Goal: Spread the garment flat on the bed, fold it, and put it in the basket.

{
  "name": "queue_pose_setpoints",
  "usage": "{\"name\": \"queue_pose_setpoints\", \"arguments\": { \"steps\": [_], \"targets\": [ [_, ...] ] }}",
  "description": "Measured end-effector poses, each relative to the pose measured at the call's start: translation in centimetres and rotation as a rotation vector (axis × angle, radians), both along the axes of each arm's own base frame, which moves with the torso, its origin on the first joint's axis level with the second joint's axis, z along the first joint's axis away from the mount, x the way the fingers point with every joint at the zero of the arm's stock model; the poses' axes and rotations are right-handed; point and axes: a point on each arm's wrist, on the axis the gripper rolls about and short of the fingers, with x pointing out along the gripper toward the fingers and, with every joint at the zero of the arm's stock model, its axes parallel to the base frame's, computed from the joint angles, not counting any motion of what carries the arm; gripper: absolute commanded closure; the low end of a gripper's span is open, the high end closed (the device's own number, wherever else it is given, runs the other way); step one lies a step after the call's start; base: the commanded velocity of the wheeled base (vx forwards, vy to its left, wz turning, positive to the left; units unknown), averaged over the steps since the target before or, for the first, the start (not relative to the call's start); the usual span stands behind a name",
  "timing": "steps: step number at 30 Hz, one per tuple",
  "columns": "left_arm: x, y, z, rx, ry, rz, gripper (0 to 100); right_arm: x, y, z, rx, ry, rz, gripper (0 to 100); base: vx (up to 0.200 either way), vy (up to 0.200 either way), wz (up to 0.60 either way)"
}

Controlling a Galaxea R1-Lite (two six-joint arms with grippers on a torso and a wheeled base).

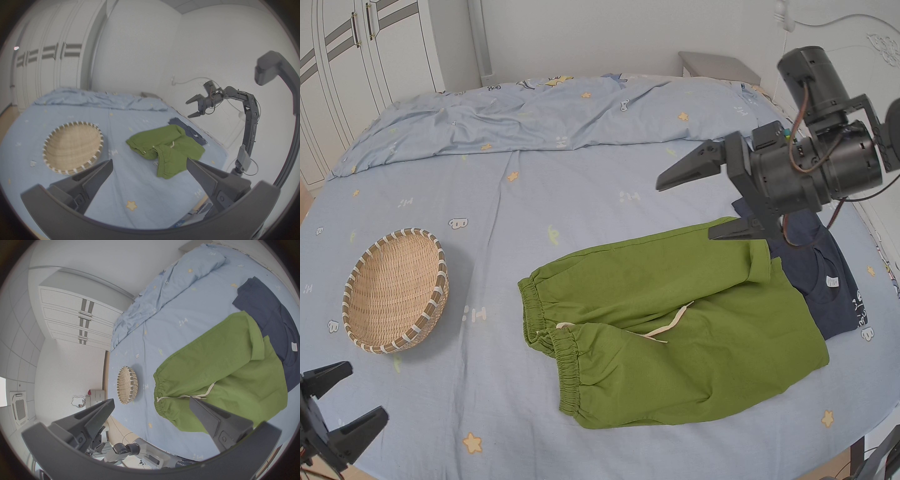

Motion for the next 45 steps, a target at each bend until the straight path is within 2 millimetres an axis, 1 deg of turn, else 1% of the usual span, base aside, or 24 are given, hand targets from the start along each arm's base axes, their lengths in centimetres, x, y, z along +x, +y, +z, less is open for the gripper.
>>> {"name": "queue_pose_setpoints", "arguments": {
  "steps": [4,7,11,16,21,25,30,34,39,45],
  "targets": [
    [3.4,-0.4,0.1,-0.01,0.11,-0.087,0,-0.9,-1.7,-0.6,0.018,-0.045,-0.012,0,0.0,0.0,0.0],
    [6.2,-1.0,-0.4,-0.017,0.184,-0.151,0,-1.5,-2.8,-1.3,0.024,-0.076,-0.03,0,0.0,0.0,0.0],
    [10.0,-2.0,-1.6,-0.027,0.257,-0.245,0,-2.1,-4.0,-2.3,0.025,-0.104,-0.051,0,0.0,0.0,0.0],
    [14.2,-3.9,-4.2,-0.037,0.305,-0.365,0,-3.0,-5.3,-3.4,0.032,-0.138,-0.071,0,0.0,0.0,0.0],
    [17.1,-6.1,-7.5,-0.047,0.334,-0.475,0,-3.8,-6.7,-4.5,0.04,-0.188,-0.085,0,0.0,0.0,0.0],
    [18.7,-7.9,-10.6,-0.055,0.375,-0.559,0,-4.4,-8.0,-5.5,0.041,-0.23,-0.101,0,0.0,0.0,0.0],
    [19.9,-9.9,-14.2,-0.061,0.427,-0.646,0,-5.2,-9.8,-6.6,0.04,-0.287,-0.14,0,0.0,0.0,0.0],
    [20.9,-11.1,-16.2,-0.07,0.489,-0.679,0,-5.7,-10.8,-6.9,0.04,-0.317,-0.169,0,0.0,0.0,0.0],
    [22.1,-12.0,-17.3,-0.092,0.527,-0.68,0,-6.1,-11.3,-7.0,0.04,-0.327,-0.18,0,0.0,0.0,0.0],
    [22.6,-11.7,-17.7,-0.099,0.531,-0.666,0,-6.5,-11.3,-6.9,0.043,-0.334,-0.177,0,0.0,0.0,0.0]
  ]
}}
